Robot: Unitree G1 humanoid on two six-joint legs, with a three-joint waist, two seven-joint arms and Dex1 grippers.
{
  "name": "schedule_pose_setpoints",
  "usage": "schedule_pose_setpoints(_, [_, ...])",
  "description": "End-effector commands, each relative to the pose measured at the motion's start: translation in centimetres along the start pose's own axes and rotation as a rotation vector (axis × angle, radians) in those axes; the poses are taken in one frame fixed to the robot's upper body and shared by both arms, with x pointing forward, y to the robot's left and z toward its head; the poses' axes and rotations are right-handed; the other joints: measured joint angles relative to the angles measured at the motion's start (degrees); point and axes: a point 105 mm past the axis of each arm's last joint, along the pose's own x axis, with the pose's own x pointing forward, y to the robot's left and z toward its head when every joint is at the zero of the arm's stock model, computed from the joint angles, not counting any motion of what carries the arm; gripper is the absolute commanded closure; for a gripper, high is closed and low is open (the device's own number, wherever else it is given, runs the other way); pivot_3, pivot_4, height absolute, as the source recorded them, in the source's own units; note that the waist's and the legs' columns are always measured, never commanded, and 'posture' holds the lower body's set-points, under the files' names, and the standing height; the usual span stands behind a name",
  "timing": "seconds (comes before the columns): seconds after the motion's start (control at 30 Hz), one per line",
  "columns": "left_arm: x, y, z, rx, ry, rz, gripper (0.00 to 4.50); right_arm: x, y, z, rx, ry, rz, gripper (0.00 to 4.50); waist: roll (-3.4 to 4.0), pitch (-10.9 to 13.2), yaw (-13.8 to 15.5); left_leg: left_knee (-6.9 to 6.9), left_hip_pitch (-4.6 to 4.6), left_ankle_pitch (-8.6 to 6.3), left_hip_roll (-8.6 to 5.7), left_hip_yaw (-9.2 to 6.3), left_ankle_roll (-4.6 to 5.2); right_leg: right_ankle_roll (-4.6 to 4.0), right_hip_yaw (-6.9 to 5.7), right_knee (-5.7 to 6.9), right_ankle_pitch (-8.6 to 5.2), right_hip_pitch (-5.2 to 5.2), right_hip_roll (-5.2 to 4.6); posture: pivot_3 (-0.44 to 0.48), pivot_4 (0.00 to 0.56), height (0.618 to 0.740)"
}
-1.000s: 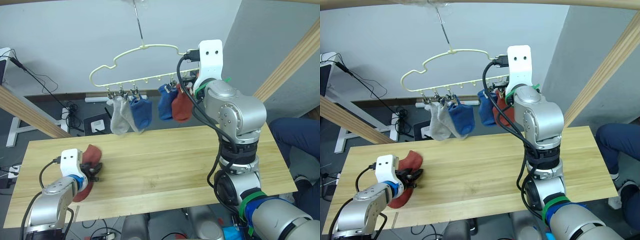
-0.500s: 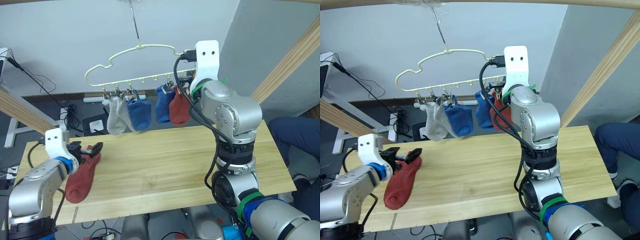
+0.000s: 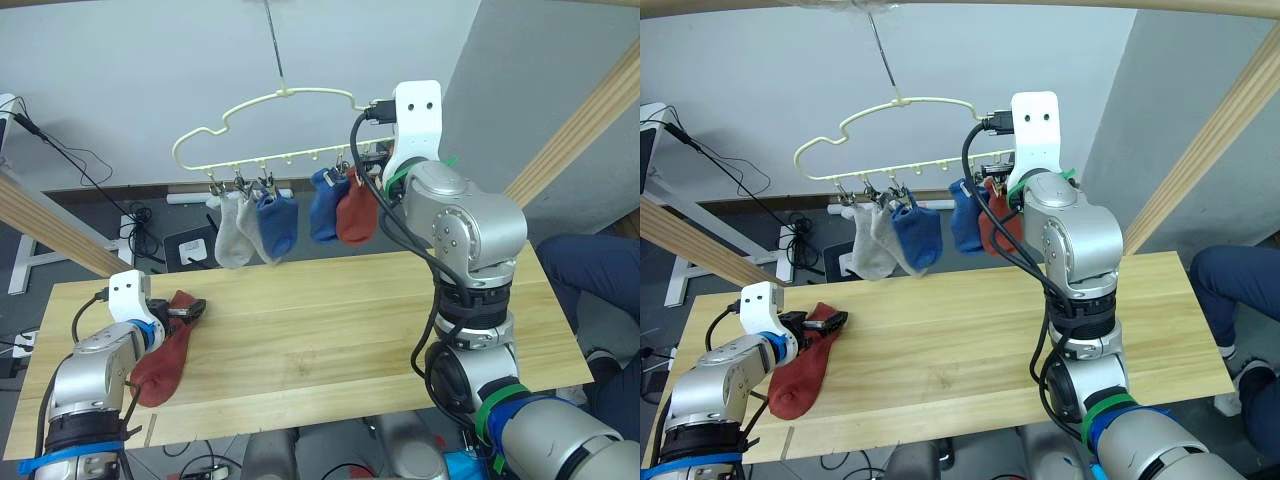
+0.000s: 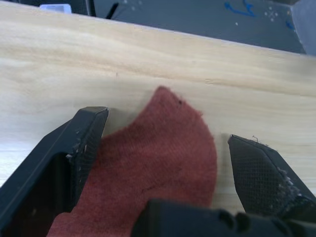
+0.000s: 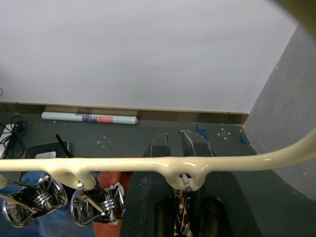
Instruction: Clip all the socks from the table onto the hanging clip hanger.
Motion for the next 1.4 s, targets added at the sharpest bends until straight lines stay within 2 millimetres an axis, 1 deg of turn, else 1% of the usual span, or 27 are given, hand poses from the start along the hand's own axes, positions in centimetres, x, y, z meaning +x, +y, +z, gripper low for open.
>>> schedule_pose_setpoints(0.03, [-0.1,0.9,-1.1,0.01,0.036,0.032,0.03,-0.6,-0.9,0.9,0.008,-0.038,-0.041,4.48,0.0,0.0,-0.02,0.0,0.0,0.0,0.0,0.0,0.0,0.0,0.01,0.01,0.0,0.0,-0.02,-0.224,0.336,0.74])
schedule_pose_setpoints(0.1, [-0.1,1.1,-2.0,0.022,0.07,0.044,0.03,-0.5,-0.9,0.8,0.008,-0.036,-0.042,4.48,0.0,0.0,-0.02,0.0,0.01,0.0,0.0,0.02,0.0,0.0,0.04,0.02,0.0,0.0,-0.04,-0.224,0.338,0.74])
schedule_pose_setpoints(0.2, [-0.2,1.1,-2.8,0.021,0.1,0.056,0.03,-0.6,-0.9,0.8,0.009,-0.035,-0.042,4.48,0.0,0.0,-0.02,0.01,0.01,0.0,0.0,0.03,0.0,0.0,0.04,0.03,0.0,0.01,-0.06,-0.225,0.341,0.74])
schedule_pose_setpoints(0.5, [-0.4,0.9,-3.2,0.032,0.114,0.056,0.03,-0.5,-0.9,0.8,0.01,-0.031,-0.043,4.48,0.01,0.0,-0.01,0.01,0.04,0.0,0.0,0.02,0.0,0.01,0.03,0.09,0.0,0.01,-0.06,-0.222,0.345,0.74])
schedule_pose_setpoints(0.57, [-0.4,0.8,-3.3,0.032,0.116,0.052,0.42,-0.5,-0.9,0.8,0.011,-0.032,-0.043,4.48,0.01,0.0,-0.02,0.01,0.04,0.0,0.0,0.02,0.0,0.01,0.04,0.09,0.0,0.01,-0.06,-0.222,0.345,0.74])
schedule_pose_setpoints(0.67, [-0.4,0.6,-3.4,0.037,0.116,0.046,1.22,-0.5,-0.9,0.8,0.01,-0.033,-0.043,4.48,0.01,0.0,-0.02,0.01,0.05,0.0,0.0,0.02,0.0,0.01,0.04,0.1,0.0,0.01,-0.06,-0.222,0.345,0.74])
schedule_pose_setpoints(0.7, [-0.4,0.5,-3.4,0.038,0.117,0.046,1.58,-0.5,-0.9,0.8,0.01,-0.033,-0.043,4.48,0.01,0.0,-0.02,0.01,0.05,0.0,0.0,0.02,0.0,0.01,0.03,0.1,0.0,0.01,-0.06,-0.222,0.345,0.74])
schedule_pose_setpoints(1.0, [-0.4,0.2,-3.2,0.038,0.108,0.038,4.33,-0.4,-0.9,0.8,0.012,-0.034,-0.043,4.48,0.01,0.01,0.0,0.01,0.05,0.0,-0.01,0.02,0.0,0.02,0.04,0.11,-0.01,0.01,-0.06,-0.218,0.347,0.74])
schedule_pose_setpoints(1.03, [-0.3,0.2,-3.1,0.037,0.107,0.037,4.44,-0.4,-0.9,0.8,0.012,-0.034,-0.043,4.48,0.02,0.01,0.0,0.01,0.05,0.0,-0.01,0.02,0.0,0.02,0.04,0.11,-0.01,0.01,-0.06,-0.218,0.347,0.74])
schedule_pose_setpoints(1.17, [-0.3,-0.1,-3.0,0.029,0.105,0.026,4.44,-0.4,-0.8,0.8,0.013,-0.033,-0.044,4.48,0.03,0.01,0.01,0.01,0.06,0.0,-0.01,0.02,0.0,0.02,0.04,0.11,-0.01,0.01,-0.06,-0.218,0.347,0.74])
schedule_pose_setpoints(1.23, [-0.4,-0.6,-2.8,0.014,0.096,-0.004,4.44,-0.4,-0.9,0.8,0.014,-0.032,-0.044,4.48,0.03,0.02,0.01,0.01,0.06,0.0,-0.01,0.02,0.0,0.02,0.04,0.11,-0.01,0.01,-0.06,-0.218,0.347,0.74])
schedule_pose_setpoints(1.3, [-0.8,-2.5,-1.6,-0.028,0.041,-0.119,4.44,-0.4,-0.8,0.7,0.012,-0.026,-0.041,4.48,0.04,0.02,0.01,0.01,0.05,0.0,-0.01,0.02,0.0,0.02,0.04,0.1,-0.01,0.01,-0.06,-0.217,0.35,0.74])
schedule_pose_setpoints(1.33, [-1.3,-4.1,-0.5,-0.038,-0.004,-0.212,4.44,-0.4,-0.8,0.6,0.016,-0.018,-0.038,4.48,0.04,0.03,0.01,0.01,0.05,0.0,-0.01,0.03,0.0,0.02,0.05,0.07,-0.01,0.01,-0.06,-0.217,0.35,0.74])
schedule_pose_setpoints(1.4, [-2.3,-6.6,0.9,-0.045,-0.054,-0.345,4.44,-0.5,-0.7,0.5,0.023,-0.006,-0.025,4.48,0.01,0.11,0.15,-0.01,0.02,0.0,0.01,0.02,0.0,0.03,0.03,0.01,-0.02,0.01,-0.09,-0.218,0.353,0.74])
